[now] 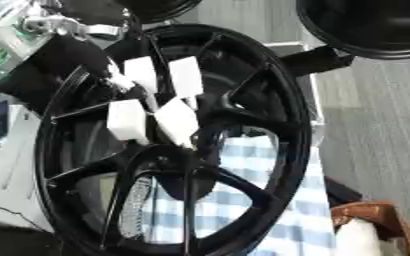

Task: Pull the pin out of the wheel hub.

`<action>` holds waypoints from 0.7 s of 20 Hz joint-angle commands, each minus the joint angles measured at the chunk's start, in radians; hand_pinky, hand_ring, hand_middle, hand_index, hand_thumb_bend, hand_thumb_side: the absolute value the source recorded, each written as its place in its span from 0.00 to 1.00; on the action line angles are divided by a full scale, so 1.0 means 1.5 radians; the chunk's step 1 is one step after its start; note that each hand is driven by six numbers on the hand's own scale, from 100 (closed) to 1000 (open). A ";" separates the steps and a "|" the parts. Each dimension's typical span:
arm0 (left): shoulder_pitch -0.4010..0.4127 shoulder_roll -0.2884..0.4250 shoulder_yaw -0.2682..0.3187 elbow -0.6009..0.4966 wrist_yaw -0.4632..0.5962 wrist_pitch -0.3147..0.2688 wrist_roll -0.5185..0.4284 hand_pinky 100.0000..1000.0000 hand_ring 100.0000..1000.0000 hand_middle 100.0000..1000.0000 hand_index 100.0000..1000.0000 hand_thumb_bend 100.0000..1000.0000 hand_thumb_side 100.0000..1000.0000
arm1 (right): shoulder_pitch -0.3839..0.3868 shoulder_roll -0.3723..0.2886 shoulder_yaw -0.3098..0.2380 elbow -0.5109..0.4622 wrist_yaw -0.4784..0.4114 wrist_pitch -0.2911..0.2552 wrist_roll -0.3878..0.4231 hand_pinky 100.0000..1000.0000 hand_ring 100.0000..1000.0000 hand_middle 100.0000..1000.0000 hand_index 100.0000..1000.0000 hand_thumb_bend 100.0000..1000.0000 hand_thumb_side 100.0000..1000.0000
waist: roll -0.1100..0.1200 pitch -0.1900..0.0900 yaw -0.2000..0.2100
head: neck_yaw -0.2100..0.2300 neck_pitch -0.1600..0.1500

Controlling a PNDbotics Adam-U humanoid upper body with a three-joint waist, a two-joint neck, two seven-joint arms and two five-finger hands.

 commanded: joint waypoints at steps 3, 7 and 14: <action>-0.006 0.004 0.007 0.017 -0.012 -0.001 0.006 0.75 0.71 0.59 0.80 0.64 0.84 | -0.006 -0.003 -0.002 -0.008 -0.002 0.000 -0.001 0.66 0.49 0.36 0.73 0.00 0.58 | -0.004 -0.009 -0.002 | 0.006 0.003; -0.005 -0.001 0.007 0.032 -0.021 -0.002 0.011 0.74 0.70 0.59 0.79 0.59 0.82 | -0.007 -0.002 -0.002 -0.008 -0.002 0.000 -0.001 0.66 0.49 0.36 0.73 0.00 0.58 | -0.004 -0.007 -0.004 | 0.007 0.003; -0.007 -0.006 0.007 0.028 0.008 0.009 0.010 0.73 0.65 0.54 0.76 0.37 0.81 | -0.007 0.002 -0.001 -0.008 -0.002 0.003 -0.001 0.66 0.49 0.36 0.73 0.00 0.59 | -0.006 -0.004 -0.005 | 0.010 0.003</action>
